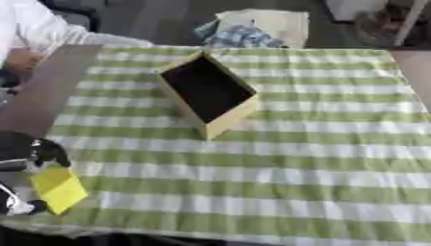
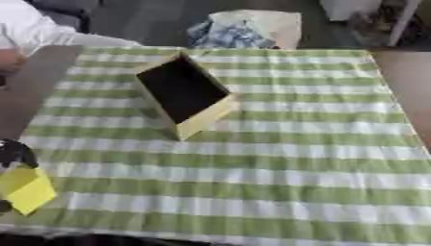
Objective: Pick up objects on the table and place them in the box.
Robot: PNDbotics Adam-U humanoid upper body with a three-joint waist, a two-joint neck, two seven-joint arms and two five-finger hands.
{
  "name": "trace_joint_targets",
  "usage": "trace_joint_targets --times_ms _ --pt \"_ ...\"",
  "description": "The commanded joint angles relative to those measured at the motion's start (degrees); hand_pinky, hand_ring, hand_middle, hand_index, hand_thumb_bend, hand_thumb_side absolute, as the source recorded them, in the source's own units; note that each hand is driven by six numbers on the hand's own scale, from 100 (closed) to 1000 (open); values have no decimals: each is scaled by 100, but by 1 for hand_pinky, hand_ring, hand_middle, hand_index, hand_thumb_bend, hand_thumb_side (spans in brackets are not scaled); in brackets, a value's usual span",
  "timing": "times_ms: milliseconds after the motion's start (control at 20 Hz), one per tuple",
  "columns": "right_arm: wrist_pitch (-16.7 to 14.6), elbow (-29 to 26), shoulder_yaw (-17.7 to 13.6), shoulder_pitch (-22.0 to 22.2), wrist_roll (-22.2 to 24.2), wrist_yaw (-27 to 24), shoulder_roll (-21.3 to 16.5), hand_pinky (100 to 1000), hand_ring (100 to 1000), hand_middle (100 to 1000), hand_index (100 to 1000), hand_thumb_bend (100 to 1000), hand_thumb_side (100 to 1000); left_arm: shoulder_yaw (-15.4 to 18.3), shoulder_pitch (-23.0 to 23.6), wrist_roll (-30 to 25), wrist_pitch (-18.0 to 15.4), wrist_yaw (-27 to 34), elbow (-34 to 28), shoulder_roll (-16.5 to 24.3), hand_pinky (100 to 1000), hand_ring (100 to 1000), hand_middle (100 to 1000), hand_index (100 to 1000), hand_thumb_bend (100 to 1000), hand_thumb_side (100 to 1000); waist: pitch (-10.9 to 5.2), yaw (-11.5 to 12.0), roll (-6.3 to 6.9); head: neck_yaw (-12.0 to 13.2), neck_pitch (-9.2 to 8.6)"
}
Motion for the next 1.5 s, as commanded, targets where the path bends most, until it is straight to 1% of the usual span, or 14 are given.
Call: trace_joint_targets --times_ms 50,200,350,450,700,850,900,950,1000,1100,1200,1400,1500 --pt "15 -88 -73 -40 -13 20 -97 645 699 722 798 100 841 117 -97 81 31 58 -186 126 470 597 796 873 379 377 -49 3 -3 -6 37" --pt "19 -88 -72 -33 -9 19 -93 645 699 722 798 100 844 232 -135 121 97 132 -355 119 460 591 796 874 370 346 -54 15 -1 -11 37" --pt "19 -88 -71 -31 -4 16 -90 644 698 721 798 100 844 276 -156 73 162 188 -472 118 471 598 809 877 368 389 -54 9 1 -7 37" --pt "22 -88 -71 -27 2 10 -86 643 698 720 798 100 844 270 -171 3 187 200 -503 117 465 591 810 877 373 398 -52 2 1 -7 37" --pt "19 -88 -80 -20 0 0 -74 644 700 720 798 100 842 225 -193 -111 191 214 -505 105 460 571 793 878 366 387 -52 -15 2 -4 37" --pt "15 -88 -82 -19 -5 0 -73 643 699 720 798 100 841 230 -204 -140 210 209 -488 98 480 595 820 888 368 429 -51 -17 3 -2 37" --pt "15 -88 -83 -18 -3 0 -71 643 699 720 798 100 841 231 -208 -150 224 195 -479 97 504 628 843 896 382 481 -49 -17 4 4 37" --pt "16 -88 -84 -17 -1 -2 -67 642 699 719 798 100 841 226 -212 -170 243 162 -460 100 513 641 849 900 390 508 -46 -19 6 11 37" --pt "17 -88 -86 -17 2 -4 -63 642 698 719 798 100 841 214 -217 -191 260 127 -439 98 525 667 856 908 396 562 -44 -22 8 15 37" --pt "20 -88 -86 -19 10 -11 -55 641 698 719 798 100 841 162 -237 -253 273 56 -392 86 524 676 860 913 413 606 -40 -38 9 21 37" --pt "17 -88 -85 -21 16 -18 -54 641 698 718 798 100 840 96 -268 -294 267 -13 -345 71 527 678 863 912 429 627 -38 -55 10 34 37" --pt "17 -88 -90 -21 20 -35 -37 640 698 717 798 100 841 -42 -354 -268 275 -141 -181 -18 514 667 858 907 413 644 -33 -88 12 54 37" --pt "17 -88 -93 -17 21 -41 -33 640 697 716 797 100 841 -93 -394 -248 279 -188 -96 -70 513 666 860 904 423 650 -30 -101 9 54 37"
